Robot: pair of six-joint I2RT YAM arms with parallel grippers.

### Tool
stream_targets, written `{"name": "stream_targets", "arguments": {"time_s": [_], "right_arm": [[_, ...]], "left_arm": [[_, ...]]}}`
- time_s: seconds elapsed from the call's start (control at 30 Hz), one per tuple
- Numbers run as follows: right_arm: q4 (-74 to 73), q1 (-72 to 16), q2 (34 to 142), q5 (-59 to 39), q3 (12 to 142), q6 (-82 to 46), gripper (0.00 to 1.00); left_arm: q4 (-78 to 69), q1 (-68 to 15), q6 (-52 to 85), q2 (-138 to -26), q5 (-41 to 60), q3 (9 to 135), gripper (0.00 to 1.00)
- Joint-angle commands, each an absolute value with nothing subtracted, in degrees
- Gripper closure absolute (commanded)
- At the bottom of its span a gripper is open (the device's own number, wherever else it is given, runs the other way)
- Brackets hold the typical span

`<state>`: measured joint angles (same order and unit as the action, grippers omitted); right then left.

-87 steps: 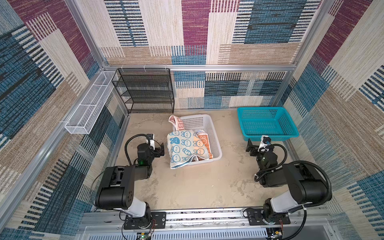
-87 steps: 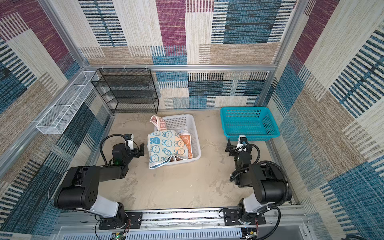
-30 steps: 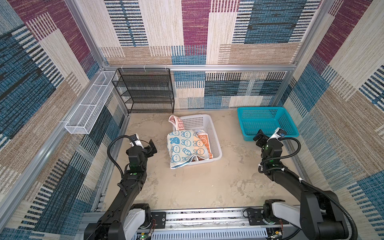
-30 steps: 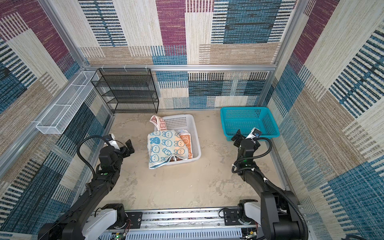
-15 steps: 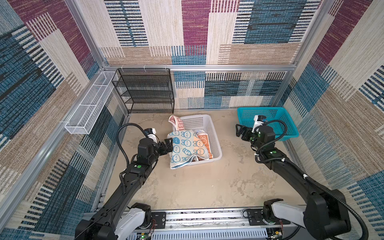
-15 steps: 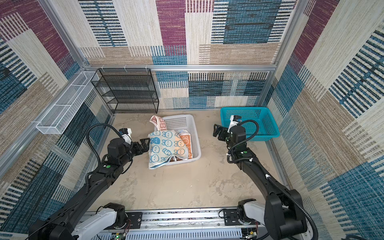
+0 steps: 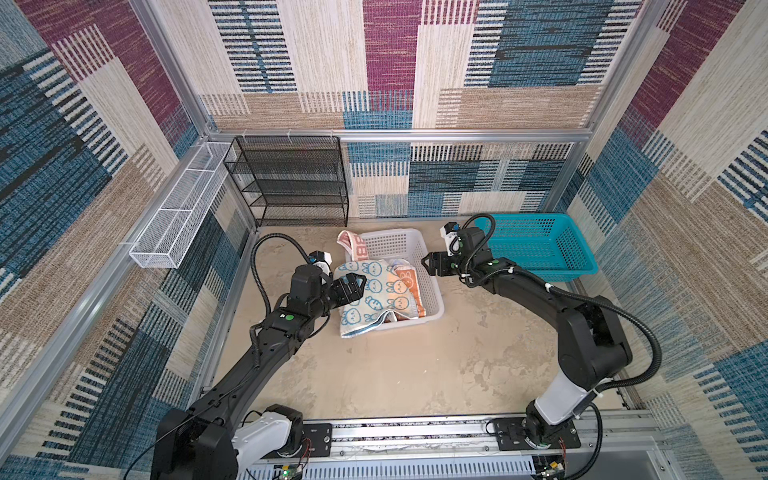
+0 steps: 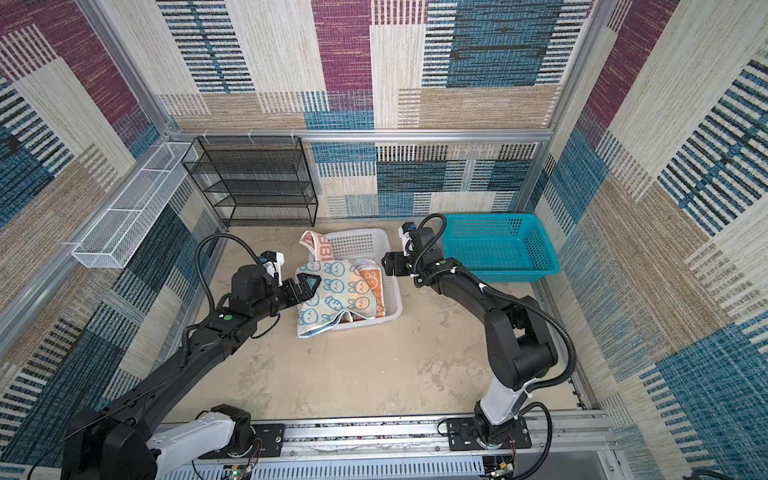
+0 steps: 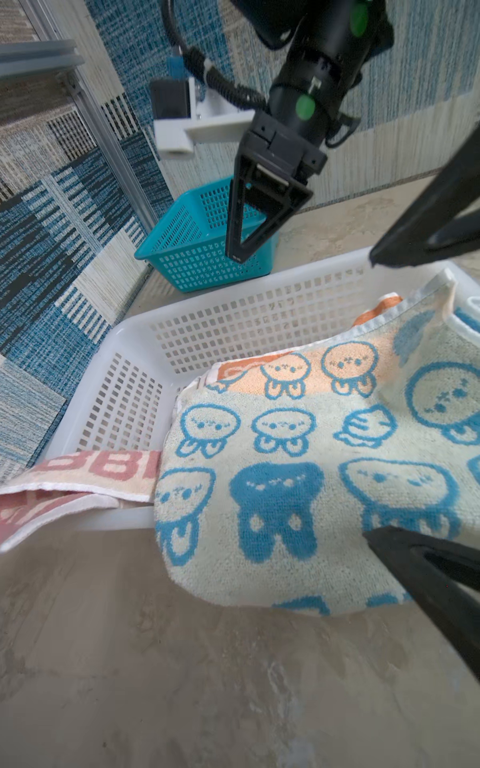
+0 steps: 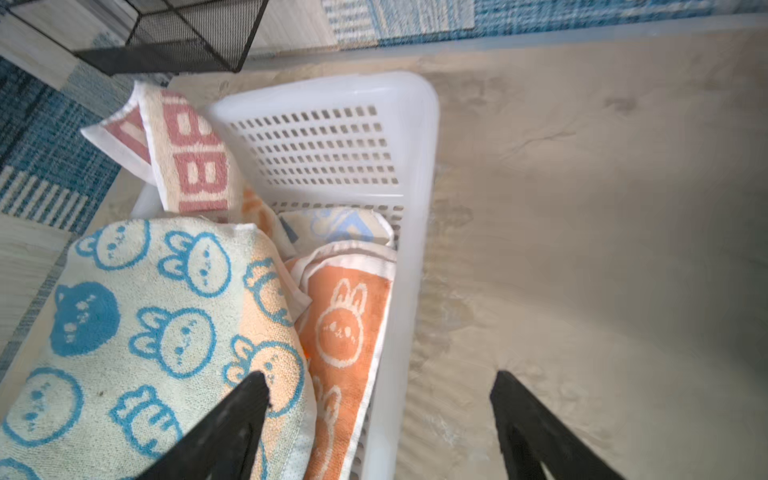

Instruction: Fold and stack the towels

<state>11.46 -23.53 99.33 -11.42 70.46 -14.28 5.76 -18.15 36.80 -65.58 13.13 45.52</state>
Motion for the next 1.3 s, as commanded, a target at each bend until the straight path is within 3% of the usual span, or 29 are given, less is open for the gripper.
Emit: {"name": "stream_targets", "arguments": {"time_s": [0.0, 0.23, 0.53, 0.73, 1.03, 1.17, 1.27], "right_arm": [[15.63, -24.24, 102.70, -9.78, 72.66, -13.08, 0.22], [16.50, -25.52, 105.73, -7.04, 73.88, -10.41, 0.52], [20.67, -28.45, 111.28, -4.86, 83.16, -6.61, 0.81], [22.82, -30.98, 118.17, -4.54, 93.24, -3.61, 0.83], [30.78, -34.66, 132.58, -3.83, 118.28, -2.71, 0.81], [36.64, -35.07, 138.70, -2.76, 130.41, -1.96, 0.74], [36.55, -35.07, 138.90, -2.56, 132.19, -1.77, 0.59]], "left_arm": [[11.62, -18.15, 39.93, -67.37, 15.67, 48.00, 0.00], [15.38, -18.13, 40.26, -66.64, 15.09, 48.98, 0.01], [24.71, -17.80, 38.68, -64.84, 11.84, 51.31, 0.01], [28.19, -17.06, 38.42, -62.73, 10.28, 51.15, 0.00], [33.36, -16.44, 37.08, -62.47, 10.83, 51.83, 0.01], [36.31, -16.35, 35.41, -61.83, 10.62, 52.96, 0.01], [39.47, -16.35, 33.83, -62.50, 10.05, 54.29, 0.01]]}}
